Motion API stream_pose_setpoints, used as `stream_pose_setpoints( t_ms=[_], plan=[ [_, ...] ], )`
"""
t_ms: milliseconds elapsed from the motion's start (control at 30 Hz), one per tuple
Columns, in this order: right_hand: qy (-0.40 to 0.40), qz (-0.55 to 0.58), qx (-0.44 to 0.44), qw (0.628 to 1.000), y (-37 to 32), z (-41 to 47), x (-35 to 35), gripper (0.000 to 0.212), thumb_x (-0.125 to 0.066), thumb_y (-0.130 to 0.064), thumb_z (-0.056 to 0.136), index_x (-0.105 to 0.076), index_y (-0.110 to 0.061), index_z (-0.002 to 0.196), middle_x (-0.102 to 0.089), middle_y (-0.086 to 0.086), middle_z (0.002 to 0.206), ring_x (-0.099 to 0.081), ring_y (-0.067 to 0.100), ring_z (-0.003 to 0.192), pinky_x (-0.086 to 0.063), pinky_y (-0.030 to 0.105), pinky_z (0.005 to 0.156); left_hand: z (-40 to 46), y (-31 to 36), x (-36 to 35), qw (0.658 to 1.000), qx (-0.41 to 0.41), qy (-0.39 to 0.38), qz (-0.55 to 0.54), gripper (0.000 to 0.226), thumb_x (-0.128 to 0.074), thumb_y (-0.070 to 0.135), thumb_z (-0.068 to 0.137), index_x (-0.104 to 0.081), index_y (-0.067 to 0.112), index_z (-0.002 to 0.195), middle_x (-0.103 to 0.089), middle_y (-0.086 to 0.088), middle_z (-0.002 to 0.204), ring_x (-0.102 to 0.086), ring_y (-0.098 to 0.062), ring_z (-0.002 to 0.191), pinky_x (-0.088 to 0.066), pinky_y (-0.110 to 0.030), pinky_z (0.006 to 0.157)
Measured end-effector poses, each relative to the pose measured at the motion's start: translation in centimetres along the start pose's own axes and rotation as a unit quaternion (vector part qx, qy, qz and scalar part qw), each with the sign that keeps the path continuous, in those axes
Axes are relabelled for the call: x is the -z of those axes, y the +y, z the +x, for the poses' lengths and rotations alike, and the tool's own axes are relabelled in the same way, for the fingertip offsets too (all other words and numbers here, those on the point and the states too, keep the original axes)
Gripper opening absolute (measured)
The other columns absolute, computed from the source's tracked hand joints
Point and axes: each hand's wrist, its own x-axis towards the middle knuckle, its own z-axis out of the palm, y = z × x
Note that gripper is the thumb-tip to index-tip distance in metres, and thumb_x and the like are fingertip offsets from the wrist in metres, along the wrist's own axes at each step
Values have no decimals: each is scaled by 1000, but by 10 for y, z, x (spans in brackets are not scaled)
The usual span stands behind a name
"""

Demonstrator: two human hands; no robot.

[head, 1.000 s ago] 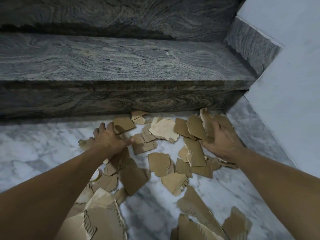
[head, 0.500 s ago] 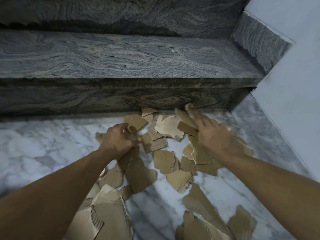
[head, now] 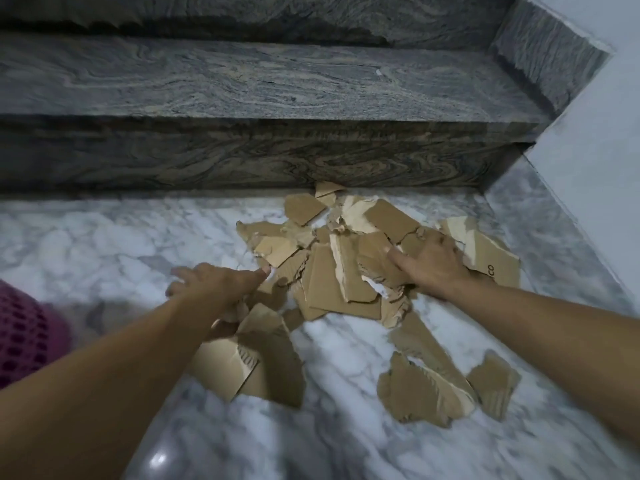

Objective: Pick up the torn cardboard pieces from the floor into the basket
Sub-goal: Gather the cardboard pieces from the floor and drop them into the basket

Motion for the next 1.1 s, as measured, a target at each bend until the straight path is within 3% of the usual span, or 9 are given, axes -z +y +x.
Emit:
stream_pose_setpoints(
  t_ms=[67, 133, 267, 367, 433, 533, 733, 933, 1100],
  plan=[
    [-55, -9, -25, 998, -2, -3, -5, 121, -49, -89, 64, -12, -18, 155, -12, 12, 162, -18, 40, 146, -26, 59, 113, -2, -11, -16, 980, 13, -159, -120, 96, -78, 73, 49, -57, 9, 117, -58, -15, 104, -57, -34, 96, -48, -39, 86],
    [-60, -50, -6, 997, -8, -10, -14, 119, -49, -93, 57, -22, -26, 152, -22, 10, 159, -26, 38, 143, -30, 58, 110, 29, -14, -46, 969, -3, -183, -165, 67, -78, 48, 74, -55, 3, 118, -56, -15, 90, -55, -30, 80, -48, -34, 73],
    [-52, -22, 22, 998, -27, -19, -21, 108, -66, -84, 44, -39, -40, 139, -46, 6, 142, -44, 35, 130, -38, 51, 104, -40, -13, -49, 986, 87, -43, -138, 137, -91, 56, 29, -24, 4, 137, -15, -20, 139, -31, -36, 132, -32, -44, 112],
    [-76, 33, 43, 996, -36, -22, -20, 113, -78, -75, 28, -43, -37, 128, -56, 2, 129, -54, 30, 117, -45, 46, 97, -98, -11, -45, 992, 49, 32, -110, 117, -95, 38, 45, -27, 9, 136, -14, -16, 141, -25, -34, 129, -35, -40, 106],
    [-92, 85, 45, 991, -40, -25, -17, 101, -92, -53, 42, -41, -27, 125, -57, 2, 124, -55, 28, 113, -47, 42, 96, -93, -10, -55, 993, 7, 74, -95, 110, -93, 42, 46, -29, 14, 132, -22, -13, 135, -26, -32, 126, -35, -38, 101],
    [-112, 156, 37, 981, -45, -25, -15, 95, -96, -26, 54, -36, -23, 127, -52, 5, 128, -51, 27, 117, -44, 37, 99, -84, -18, -55, 993, -43, 82, -75, 106, -92, 46, 46, -33, 18, 129, -27, -11, 132, -28, -31, 126, -37, -42, 98],
    [-123, 253, 18, 959, -47, -27, -9, 117, -92, -11, 62, -16, -18, 150, -46, 5, 141, -45, 29, 129, -38, 37, 108, -74, -26, -33, 988, -118, 25, -97, 92, -91, 51, 37, -48, 16, 111, -59, -8, 109, -49, -30, 116, -44, -40, 96],
    [-165, 305, -27, 938, -50, -34, -10, 52, -85, -7, 70, -61, -8, 117, -71, 7, 105, -67, 26, 98, -54, 38, 93, -75, -29, -27, 971, -146, -21, -187, 60, -92, 25, 59, -60, 11, 108, -58, -8, 107, -56, -28, 111, -49, -31, 93],
    [-218, 308, -21, 926, -56, -23, -13, 48, -84, -12, 63, -64, -4, 106, -75, 14, 94, -73, 31, 89, -56, 48, 90, -68, -15, -13, 957, -156, -88, -227, 71, -85, 20, 71, -53, -5, 129, -50, -5, 105, -49, -21, 98, -44, -28, 90]
  ],
)
